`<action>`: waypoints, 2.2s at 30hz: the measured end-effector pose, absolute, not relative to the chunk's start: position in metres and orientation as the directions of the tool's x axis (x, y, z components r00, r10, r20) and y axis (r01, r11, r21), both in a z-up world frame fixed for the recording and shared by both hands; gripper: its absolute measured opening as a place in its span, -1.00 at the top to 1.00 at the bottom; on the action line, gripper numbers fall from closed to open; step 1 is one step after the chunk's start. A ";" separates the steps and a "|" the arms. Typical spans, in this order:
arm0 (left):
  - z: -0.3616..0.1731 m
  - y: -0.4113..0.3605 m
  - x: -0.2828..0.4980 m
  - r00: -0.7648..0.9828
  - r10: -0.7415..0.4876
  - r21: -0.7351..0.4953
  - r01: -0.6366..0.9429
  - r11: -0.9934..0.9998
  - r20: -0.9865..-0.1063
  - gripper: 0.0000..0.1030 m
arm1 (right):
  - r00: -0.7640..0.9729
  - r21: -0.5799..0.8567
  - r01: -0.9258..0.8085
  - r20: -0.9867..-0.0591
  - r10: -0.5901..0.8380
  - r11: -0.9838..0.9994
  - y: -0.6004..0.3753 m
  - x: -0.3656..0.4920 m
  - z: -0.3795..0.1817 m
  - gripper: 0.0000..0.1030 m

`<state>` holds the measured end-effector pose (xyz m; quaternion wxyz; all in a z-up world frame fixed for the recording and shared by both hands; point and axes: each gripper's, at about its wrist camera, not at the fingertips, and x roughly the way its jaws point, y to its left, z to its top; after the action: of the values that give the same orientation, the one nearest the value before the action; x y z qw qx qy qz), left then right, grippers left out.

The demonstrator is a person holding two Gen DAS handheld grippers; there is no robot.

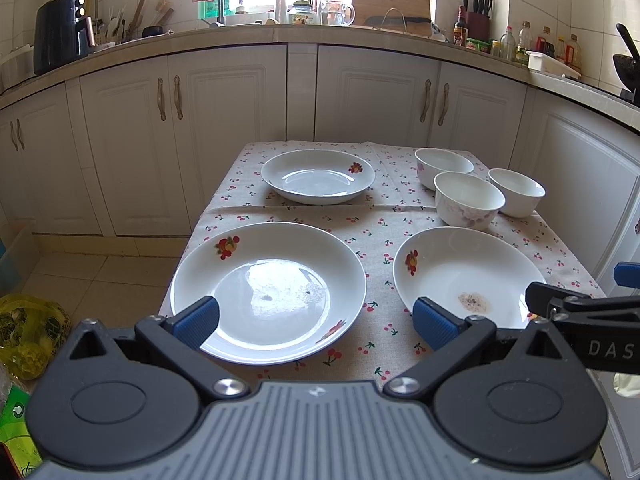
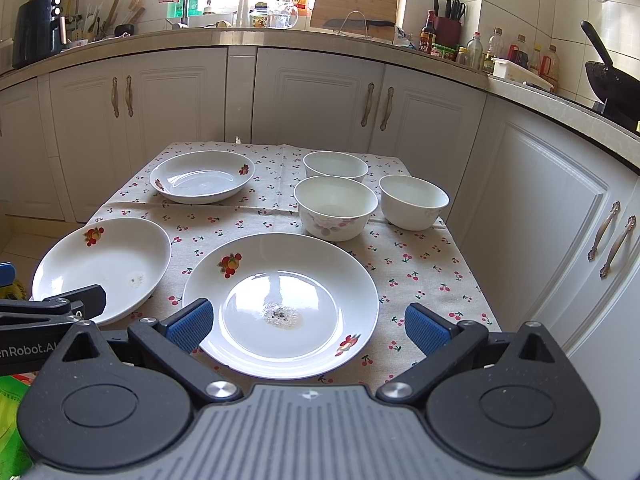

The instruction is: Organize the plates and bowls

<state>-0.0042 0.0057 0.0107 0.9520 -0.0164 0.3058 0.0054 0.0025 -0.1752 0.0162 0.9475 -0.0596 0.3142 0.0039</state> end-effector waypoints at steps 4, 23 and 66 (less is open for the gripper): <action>0.011 0.006 -0.004 0.813 0.001 -0.028 -0.021 0.999 -0.582 -0.98 | 0.803 -0.110 -0.045 -0.596 -0.030 0.993 -0.175 0.003 0.016 -1.00; 0.002 0.006 0.004 0.806 0.001 -0.031 -0.024 0.999 -0.592 -0.98 | 0.808 -0.119 -0.065 -0.589 -0.018 0.991 -0.169 0.010 0.017 -1.00; -0.066 0.095 0.027 0.728 -0.218 -0.076 0.223 0.972 -0.650 -0.98 | 0.476 0.147 -0.601 -0.723 0.500 0.785 -0.104 0.156 -0.022 -1.00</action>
<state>0.0266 0.0952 -0.0656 0.9296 0.0036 0.3489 -0.1185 0.1555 -0.1043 -0.0221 0.8568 -0.0635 0.3982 0.3214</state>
